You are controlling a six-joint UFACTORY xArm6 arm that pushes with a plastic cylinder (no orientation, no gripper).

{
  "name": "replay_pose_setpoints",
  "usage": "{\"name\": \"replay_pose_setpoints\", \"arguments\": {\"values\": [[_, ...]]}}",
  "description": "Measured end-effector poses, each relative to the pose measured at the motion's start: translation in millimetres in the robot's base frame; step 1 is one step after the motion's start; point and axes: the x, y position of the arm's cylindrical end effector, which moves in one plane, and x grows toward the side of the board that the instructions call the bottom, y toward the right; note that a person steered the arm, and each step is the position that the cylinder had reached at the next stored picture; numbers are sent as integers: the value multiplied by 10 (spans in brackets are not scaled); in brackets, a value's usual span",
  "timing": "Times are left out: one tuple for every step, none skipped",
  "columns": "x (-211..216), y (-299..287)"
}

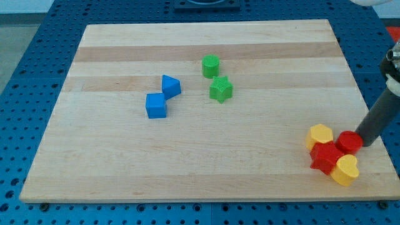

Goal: Place your arm right to the green star

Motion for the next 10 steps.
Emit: {"name": "replay_pose_setpoints", "arguments": {"values": [[0,1],[0,1],[-2,63],[-198,245],[-549,254],[-917,-112],[-1167,-655],[-1233,-1153],[-1233,-1602],[-1248,-2075]]}}
